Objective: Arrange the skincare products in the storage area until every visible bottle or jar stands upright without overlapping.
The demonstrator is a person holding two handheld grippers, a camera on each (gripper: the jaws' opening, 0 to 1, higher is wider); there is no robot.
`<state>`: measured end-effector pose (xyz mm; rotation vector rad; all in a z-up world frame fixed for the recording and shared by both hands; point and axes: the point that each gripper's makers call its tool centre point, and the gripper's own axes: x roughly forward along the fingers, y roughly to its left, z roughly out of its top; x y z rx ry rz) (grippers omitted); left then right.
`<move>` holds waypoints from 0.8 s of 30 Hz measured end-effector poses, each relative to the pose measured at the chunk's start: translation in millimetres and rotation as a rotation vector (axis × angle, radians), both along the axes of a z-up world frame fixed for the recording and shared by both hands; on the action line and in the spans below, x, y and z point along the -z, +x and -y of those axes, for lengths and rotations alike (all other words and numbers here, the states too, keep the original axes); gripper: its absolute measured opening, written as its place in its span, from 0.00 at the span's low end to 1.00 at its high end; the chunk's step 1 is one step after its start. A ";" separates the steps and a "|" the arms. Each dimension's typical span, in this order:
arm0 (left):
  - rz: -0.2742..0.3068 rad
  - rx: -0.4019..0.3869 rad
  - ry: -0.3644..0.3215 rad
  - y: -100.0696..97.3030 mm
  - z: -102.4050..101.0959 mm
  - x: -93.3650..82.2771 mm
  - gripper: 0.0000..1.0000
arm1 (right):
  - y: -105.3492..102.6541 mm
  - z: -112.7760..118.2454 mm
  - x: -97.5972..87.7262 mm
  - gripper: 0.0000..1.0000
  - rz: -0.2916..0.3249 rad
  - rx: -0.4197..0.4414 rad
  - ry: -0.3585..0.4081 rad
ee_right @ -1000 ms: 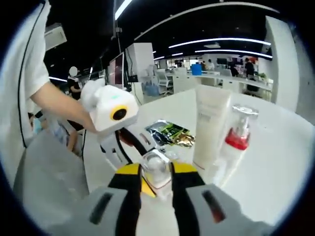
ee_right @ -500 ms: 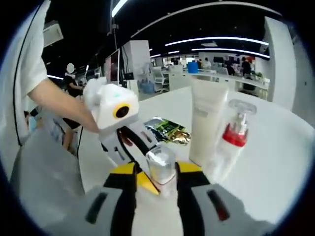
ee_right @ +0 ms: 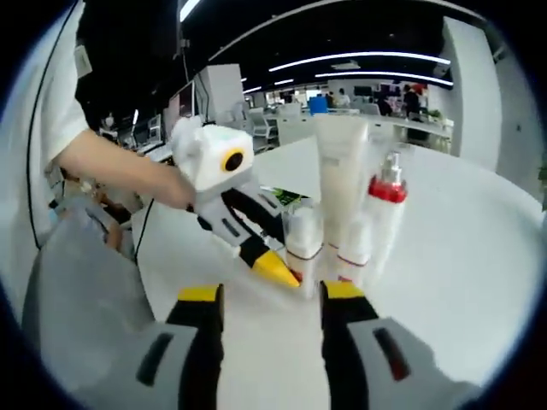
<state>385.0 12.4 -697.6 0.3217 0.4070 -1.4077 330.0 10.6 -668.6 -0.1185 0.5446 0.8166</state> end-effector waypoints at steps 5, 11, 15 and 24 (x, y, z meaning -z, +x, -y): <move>0.000 -0.005 -0.006 7.5 4.1 -0.2 0.17 | -5.0 17.7 8.3 0.56 -0.029 0.035 -0.029; 0.005 -0.008 -0.006 13.2 6.5 -0.4 0.17 | -5.6 32.9 9.2 0.55 -0.039 0.070 -0.034; 0.006 -0.005 -0.006 14.2 8.0 -0.4 0.17 | -5.3 36.9 10.9 0.55 -0.044 0.084 -0.039; -0.018 -0.041 -0.027 19.4 8.3 -4.2 0.21 | -6.2 35.1 12.8 0.55 -0.052 0.083 -0.038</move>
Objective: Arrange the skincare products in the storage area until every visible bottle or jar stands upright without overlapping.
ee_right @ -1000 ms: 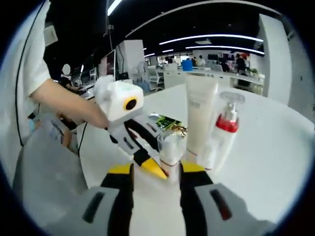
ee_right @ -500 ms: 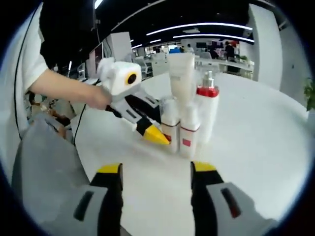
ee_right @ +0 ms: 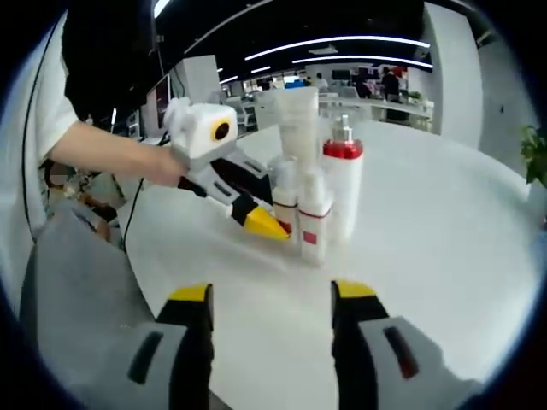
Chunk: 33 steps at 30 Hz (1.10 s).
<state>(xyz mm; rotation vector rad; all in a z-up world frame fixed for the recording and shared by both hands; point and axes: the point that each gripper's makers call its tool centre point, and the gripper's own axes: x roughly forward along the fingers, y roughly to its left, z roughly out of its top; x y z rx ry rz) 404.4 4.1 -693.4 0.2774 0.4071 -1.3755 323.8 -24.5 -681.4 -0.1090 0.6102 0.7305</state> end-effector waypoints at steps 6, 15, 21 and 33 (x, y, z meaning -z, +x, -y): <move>-0.006 0.006 0.005 -2.1 -3.2 -0.1 0.23 | 0.3 0.4 -0.7 0.56 -0.001 0.000 -0.001; -0.005 -0.020 0.071 -5.8 -41.4 3.0 0.30 | 1.1 1.0 -1.7 0.57 -0.003 -0.005 -0.006; -0.009 -0.132 0.142 13.0 -94.4 4.8 0.37 | -0.4 1.0 -1.4 0.58 -0.010 -0.005 -0.003; -0.023 -0.232 0.338 50.1 -166.0 24.9 0.59 | -5.3 3.6 1.4 0.59 -0.021 -0.004 -0.008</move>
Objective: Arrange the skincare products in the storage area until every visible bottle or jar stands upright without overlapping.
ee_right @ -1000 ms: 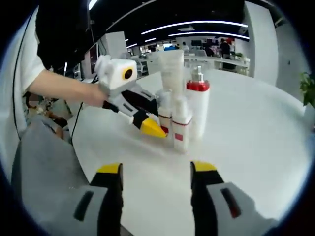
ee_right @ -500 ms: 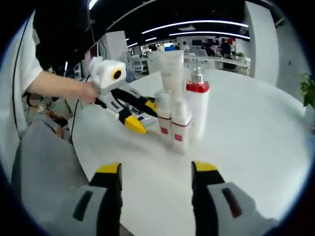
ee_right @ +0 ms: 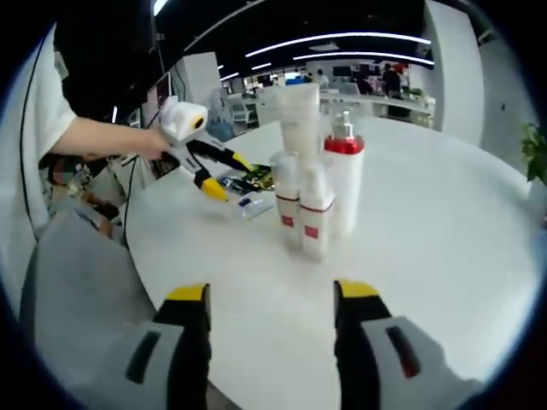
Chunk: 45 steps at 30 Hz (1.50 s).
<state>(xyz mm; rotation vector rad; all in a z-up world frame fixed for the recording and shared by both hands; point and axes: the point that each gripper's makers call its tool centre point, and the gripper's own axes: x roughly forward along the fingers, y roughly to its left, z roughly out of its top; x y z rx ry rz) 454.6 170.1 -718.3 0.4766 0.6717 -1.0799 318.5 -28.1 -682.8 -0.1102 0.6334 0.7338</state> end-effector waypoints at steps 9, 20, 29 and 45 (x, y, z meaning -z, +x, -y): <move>-0.017 0.050 0.158 34.2 -21.0 13.5 0.76 | -1.3 4.1 1.0 0.59 -0.006 0.015 0.000; -0.060 0.154 0.295 56.9 -31.5 28.7 0.86 | -4.9 10.8 5.5 0.58 -0.021 0.038 -0.003; -0.130 0.168 0.305 56.6 -34.1 30.5 0.72 | -4.1 13.0 6.7 0.58 -0.024 0.051 -0.003; -0.142 0.096 0.318 80.6 -49.1 28.9 0.55 | -6.4 14.2 8.9 0.56 -0.033 0.052 -0.016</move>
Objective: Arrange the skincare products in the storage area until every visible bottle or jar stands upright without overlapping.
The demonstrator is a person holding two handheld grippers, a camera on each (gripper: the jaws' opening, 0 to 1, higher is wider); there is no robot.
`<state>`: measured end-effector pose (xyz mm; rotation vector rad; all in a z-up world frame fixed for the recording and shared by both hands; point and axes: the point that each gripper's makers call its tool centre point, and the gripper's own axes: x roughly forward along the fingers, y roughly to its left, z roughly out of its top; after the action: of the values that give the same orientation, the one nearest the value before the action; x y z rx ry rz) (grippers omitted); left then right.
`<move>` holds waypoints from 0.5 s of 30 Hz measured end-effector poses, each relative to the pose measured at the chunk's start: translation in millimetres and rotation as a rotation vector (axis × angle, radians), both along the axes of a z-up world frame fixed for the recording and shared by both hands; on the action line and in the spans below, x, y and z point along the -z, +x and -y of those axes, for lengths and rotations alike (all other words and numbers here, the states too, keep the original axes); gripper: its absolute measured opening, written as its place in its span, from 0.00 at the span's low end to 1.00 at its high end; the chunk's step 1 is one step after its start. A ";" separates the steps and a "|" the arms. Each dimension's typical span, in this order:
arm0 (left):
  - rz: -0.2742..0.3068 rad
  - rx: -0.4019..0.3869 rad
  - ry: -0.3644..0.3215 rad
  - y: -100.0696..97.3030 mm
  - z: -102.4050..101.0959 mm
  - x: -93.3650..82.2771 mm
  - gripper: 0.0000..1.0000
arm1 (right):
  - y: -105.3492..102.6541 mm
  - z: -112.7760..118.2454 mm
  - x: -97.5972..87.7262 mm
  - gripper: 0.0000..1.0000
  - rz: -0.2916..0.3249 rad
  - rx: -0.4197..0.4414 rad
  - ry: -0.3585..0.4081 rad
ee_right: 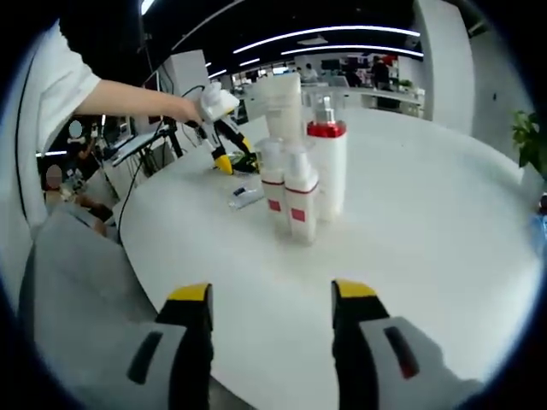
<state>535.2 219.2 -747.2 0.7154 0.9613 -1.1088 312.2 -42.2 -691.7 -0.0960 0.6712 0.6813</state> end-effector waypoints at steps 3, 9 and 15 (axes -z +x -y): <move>-0.002 -0.019 -0.001 2.3 -0.9 -0.2 0.53 | 0.1 -0.9 -0.3 0.56 0.000 0.000 0.000; 0.000 -0.092 -0.019 12.2 -7.9 -0.7 0.29 | 1.3 -1.9 -2.0 0.55 0.004 0.000 -0.005; 0.020 -0.137 0.011 12.9 -20.1 -3.4 0.25 | 1.9 -2.7 -5.7 0.55 0.010 0.000 0.000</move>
<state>548.1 239.4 -743.9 0.6591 0.9854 -0.9755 314.1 -39.5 -686.0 -0.0992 0.6612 0.6801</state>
